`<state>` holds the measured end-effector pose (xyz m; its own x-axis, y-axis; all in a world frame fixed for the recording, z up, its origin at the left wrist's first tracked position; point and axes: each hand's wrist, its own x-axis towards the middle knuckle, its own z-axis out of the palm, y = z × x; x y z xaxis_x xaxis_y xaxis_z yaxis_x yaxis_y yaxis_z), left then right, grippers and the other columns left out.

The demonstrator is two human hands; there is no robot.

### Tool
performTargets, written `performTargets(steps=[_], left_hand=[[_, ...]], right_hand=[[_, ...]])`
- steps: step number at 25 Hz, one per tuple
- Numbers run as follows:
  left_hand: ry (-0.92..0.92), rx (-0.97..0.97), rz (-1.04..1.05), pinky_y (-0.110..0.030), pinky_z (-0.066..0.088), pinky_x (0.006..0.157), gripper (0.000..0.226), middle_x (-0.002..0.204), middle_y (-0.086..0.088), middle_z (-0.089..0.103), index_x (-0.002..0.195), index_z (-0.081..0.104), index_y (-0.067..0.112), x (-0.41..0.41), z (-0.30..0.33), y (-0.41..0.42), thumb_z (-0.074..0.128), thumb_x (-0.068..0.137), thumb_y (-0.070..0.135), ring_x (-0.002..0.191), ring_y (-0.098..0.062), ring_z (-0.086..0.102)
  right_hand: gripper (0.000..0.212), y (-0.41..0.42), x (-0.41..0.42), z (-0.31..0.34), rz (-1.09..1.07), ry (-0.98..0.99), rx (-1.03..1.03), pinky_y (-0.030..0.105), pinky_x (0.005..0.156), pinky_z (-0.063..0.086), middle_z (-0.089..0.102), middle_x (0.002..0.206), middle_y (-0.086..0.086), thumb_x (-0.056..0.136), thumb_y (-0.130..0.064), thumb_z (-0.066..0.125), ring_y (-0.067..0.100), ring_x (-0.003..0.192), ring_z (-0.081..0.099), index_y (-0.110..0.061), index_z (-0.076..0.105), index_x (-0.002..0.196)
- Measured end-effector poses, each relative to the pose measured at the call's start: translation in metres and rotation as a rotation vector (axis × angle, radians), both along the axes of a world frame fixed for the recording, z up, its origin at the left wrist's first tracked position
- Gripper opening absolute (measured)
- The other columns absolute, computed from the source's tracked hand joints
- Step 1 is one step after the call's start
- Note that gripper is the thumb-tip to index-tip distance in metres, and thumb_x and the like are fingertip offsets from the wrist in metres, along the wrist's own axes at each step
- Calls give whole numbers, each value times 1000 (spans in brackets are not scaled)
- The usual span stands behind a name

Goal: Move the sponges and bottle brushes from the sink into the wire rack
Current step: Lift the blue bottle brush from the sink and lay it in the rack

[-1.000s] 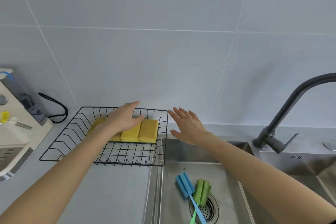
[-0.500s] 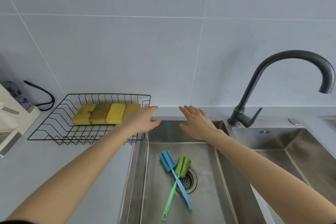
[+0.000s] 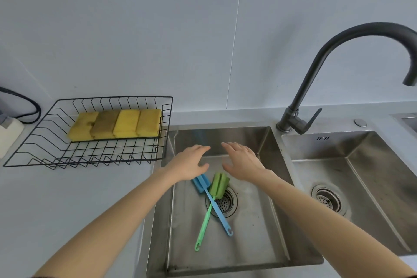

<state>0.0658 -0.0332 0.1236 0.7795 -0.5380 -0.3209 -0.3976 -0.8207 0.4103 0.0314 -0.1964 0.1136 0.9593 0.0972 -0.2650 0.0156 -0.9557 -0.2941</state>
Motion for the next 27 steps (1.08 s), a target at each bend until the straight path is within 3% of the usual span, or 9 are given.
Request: performTargets(steps=[6, 11, 14, 17, 20, 23, 27], left_hand=[[71, 23, 3, -36, 29, 113, 61, 152, -6, 26, 143, 24, 15, 3, -51, -5, 51, 89, 22, 137, -24, 30], [112, 161, -43, -43, 22, 117, 64, 154, -8, 18, 143, 19, 16, 2, -92, -9, 51, 88, 22, 141, -28, 20], [125, 218, -75, -43, 15, 117, 65, 156, -7, 13, 144, 15, 15, 4, -108, -13, 49, 90, 22, 144, -27, 10], [120, 286, -99, -45, 12, 118, 65, 157, -7, 5, 145, 13, 16, 8, -125, -13, 48, 90, 21, 145, -30, 3], [118, 347, -87, -47, 11, 118, 68, 158, -7, -4, 145, 10, 18, 14, -142, -13, 49, 89, 20, 144, -36, -3], [167, 380, -68, -48, 11, 117, 70, 158, -6, -7, 145, 9, 20, 17, -156, -13, 50, 89, 18, 143, -38, -6], [196, 385, -64, -47, 14, 117, 70, 158, -5, -9, 146, 8, 20, 16, -166, -18, 49, 89, 17, 143, -39, -5]], right_hand=[[61, -4, 0, -52, -72, 171, 70, 39, 112, 28, 33, 151, 11, 94, -28, 44, 27, 139, 32, -11, 20, 148], [51, -2, 1, -103, -178, 355, 147, 40, 99, 41, 49, 135, 16, 92, -23, 45, 33, 123, 48, -9, 34, 139], [38, -2, 0, -132, -240, 446, 213, 39, 90, 47, 55, 123, 19, 90, -22, 47, 35, 113, 54, -6, 48, 125], [19, 1, -6, -152, -292, 526, 254, 36, 80, 46, 58, 108, 19, 90, -21, 47, 35, 108, 58, -9, 59, 98], [28, 4, -17, -170, -355, 605, 286, 36, 86, 48, 59, 110, 18, 91, -25, 50, 31, 102, 57, -4, 55, 109], [38, 7, -24, -183, -399, 650, 309, 37, 92, 48, 59, 122, 16, 89, -23, 52, 32, 112, 56, -3, 52, 121], [32, 9, -27, -189, -440, 652, 367, 37, 93, 50, 62, 119, 12, 89, -19, 52, 29, 111, 58, -6, 56, 117]])
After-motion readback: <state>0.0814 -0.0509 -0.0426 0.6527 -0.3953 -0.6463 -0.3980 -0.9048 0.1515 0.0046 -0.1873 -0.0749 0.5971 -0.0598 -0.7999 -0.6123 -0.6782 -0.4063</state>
